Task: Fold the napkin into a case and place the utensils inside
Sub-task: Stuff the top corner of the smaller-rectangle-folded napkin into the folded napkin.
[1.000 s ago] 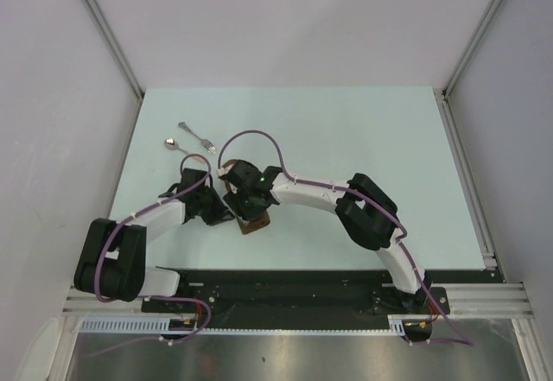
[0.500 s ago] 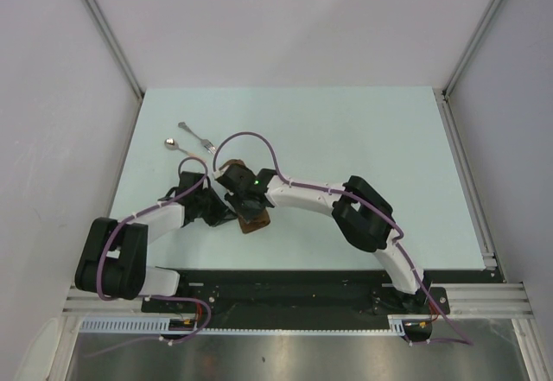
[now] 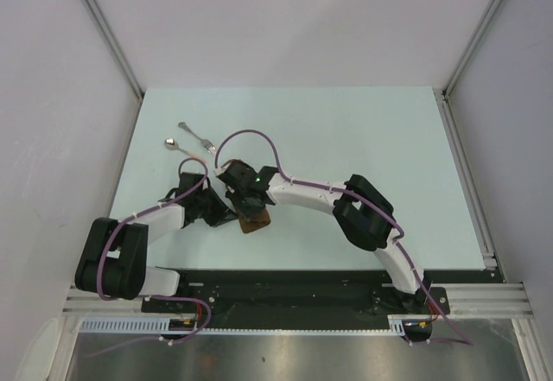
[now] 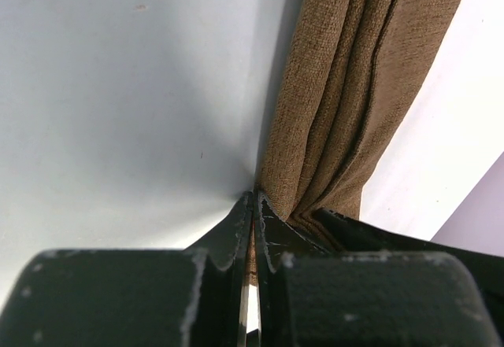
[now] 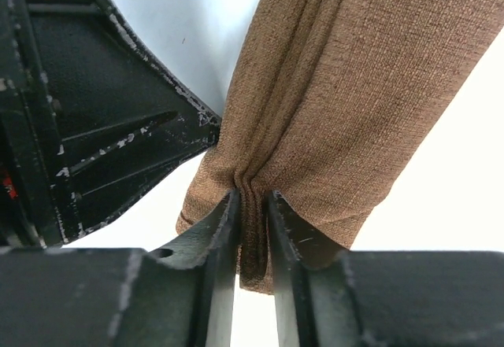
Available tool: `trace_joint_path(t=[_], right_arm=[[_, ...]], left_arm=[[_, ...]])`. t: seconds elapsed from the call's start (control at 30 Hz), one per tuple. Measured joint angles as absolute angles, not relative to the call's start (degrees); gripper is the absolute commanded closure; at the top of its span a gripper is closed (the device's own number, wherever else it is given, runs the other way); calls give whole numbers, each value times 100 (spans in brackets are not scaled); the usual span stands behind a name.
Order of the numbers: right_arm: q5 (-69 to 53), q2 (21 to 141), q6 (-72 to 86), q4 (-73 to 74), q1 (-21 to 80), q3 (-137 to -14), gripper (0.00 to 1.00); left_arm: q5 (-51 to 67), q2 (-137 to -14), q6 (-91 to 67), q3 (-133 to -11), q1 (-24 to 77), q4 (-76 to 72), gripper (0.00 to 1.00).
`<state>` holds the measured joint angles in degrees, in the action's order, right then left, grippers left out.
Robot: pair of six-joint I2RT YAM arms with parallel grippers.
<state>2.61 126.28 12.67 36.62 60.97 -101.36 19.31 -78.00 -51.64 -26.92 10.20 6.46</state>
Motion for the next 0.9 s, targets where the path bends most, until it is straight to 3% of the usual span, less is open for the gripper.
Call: trace_joint_path(t=[0.17,0.3,0.5,0.9], right_arm=[[215,12602,1310,3664,6062,-10114,67],[207,12529,1334,3669,6053,-10086,83],[143,12376,1385,3658,6045,-10073,100],[-515,12359,1737,3439,6005,-10022,100]], left_arm=[[1959,-7795,-5164,-2672,1017,637,93],[1986,-7787,-5164,-2655,1020,624,93],[2005,-7787,-5164,-2648,1017,624,93],[2078,-7787,-5221,-2617,1017,604,94]])
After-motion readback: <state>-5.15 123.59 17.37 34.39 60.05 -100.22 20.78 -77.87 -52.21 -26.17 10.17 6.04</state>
